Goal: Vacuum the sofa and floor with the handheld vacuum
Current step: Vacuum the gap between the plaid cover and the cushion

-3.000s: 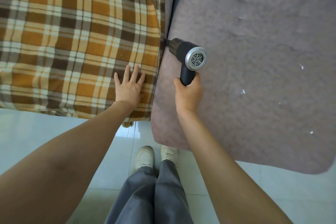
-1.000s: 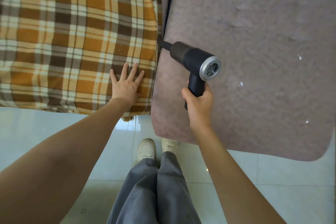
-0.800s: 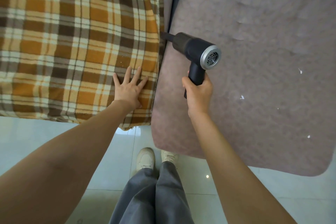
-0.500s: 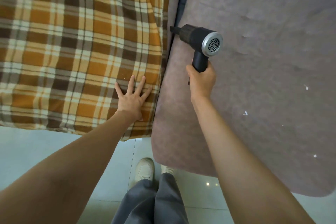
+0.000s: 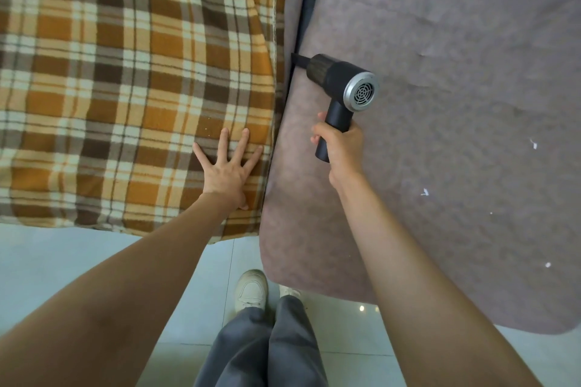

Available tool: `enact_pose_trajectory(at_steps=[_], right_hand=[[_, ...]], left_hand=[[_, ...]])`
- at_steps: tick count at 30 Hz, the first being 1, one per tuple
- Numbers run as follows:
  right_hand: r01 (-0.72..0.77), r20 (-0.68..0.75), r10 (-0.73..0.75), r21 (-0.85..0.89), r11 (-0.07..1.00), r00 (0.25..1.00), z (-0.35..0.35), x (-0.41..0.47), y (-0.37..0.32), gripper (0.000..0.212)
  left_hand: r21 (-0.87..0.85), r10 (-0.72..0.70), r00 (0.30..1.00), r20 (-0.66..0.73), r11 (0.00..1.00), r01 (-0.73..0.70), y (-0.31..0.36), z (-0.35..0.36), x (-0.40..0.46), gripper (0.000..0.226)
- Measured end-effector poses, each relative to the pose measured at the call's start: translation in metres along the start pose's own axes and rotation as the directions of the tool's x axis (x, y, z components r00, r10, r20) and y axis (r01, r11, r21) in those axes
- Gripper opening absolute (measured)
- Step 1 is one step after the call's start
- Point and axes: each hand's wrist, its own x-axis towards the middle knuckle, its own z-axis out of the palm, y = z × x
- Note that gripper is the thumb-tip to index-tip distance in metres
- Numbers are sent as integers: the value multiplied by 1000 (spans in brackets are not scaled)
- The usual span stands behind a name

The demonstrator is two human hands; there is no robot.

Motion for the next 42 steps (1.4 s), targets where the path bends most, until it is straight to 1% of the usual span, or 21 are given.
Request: enact_pose_trajectory(at_steps=[4,9,12,16,23,27,37,42], right_hand=[[-33,11,32,37,999,999,-11,-6,0,20],[-51,28,51,-12,999,998,-29,-24,5,19],[-53,28,53,-19,998,998,-40,-40,12,19],[-64,68,66,-18,998,996,-51,-62,26,20],[-27,123,24,18,999,992,-60,-96,45,15],[-20,135,22,-9,1000,991,-65,-111,54,14],[6,102,1,-72,997,995,-73,-154,73,19],[-26,90,37,-123,992,995,-71,-180,91,20]], left_hand=[[1,-5,1000,-4,1000,5,0,0,1,133],[13,-7,1000,-5,1000,7,2,-2,-1,133],[13,-10,1000,-2,1000,10,2,-3,-3,133],[11,-10,1000,-12,1000,10,3,-2,-6,131],[-8,-14,999,-35,1000,14,7,5,-16,118],[-21,-9,999,-39,1000,8,7,8,-18,113],[-39,-15,996,-91,999,11,10,18,-27,99],[-43,-1,991,-131,999,-5,5,27,-29,97]])
